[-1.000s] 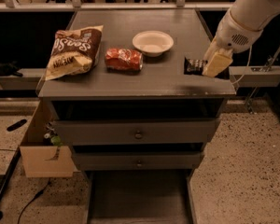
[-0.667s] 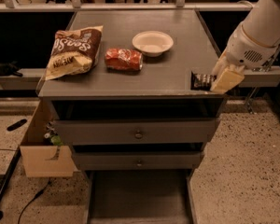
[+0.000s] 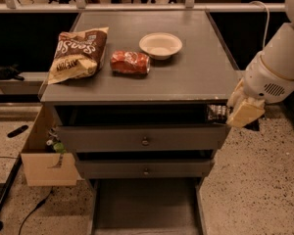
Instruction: Place rxbar chocolate into bottom drawer
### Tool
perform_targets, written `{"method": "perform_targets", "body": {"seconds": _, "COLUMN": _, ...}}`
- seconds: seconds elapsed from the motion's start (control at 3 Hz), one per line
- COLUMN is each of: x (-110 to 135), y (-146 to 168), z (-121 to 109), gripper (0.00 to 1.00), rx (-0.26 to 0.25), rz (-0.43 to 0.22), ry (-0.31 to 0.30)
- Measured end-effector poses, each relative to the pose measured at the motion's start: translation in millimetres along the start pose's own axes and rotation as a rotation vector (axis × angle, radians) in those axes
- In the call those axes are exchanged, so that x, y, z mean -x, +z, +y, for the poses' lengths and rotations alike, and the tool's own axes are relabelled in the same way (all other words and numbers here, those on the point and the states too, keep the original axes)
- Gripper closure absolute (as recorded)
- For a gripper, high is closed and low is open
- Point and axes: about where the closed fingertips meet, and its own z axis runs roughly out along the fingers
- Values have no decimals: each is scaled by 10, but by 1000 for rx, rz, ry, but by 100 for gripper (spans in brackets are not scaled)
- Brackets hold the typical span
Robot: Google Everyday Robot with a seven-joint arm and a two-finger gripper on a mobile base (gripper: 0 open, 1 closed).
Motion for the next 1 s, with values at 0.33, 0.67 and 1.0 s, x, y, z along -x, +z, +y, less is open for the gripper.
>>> {"method": "perform_targets", "body": {"seconds": 0.33, "x": 0, "y": 0, "z": 0, "gripper": 100, "rx": 0, "rz": 0, "ry": 0}}
{"method": "perform_targets", "body": {"seconds": 0.67, "x": -9, "y": 95, "z": 129, "gripper": 100, "rx": 9, "rz": -20, "ry": -3}}
{"method": "perform_targets", "body": {"seconds": 1.0, "x": -100, "y": 467, "z": 595, "gripper": 100, "rx": 51, "rz": -148, "ry": 5}}
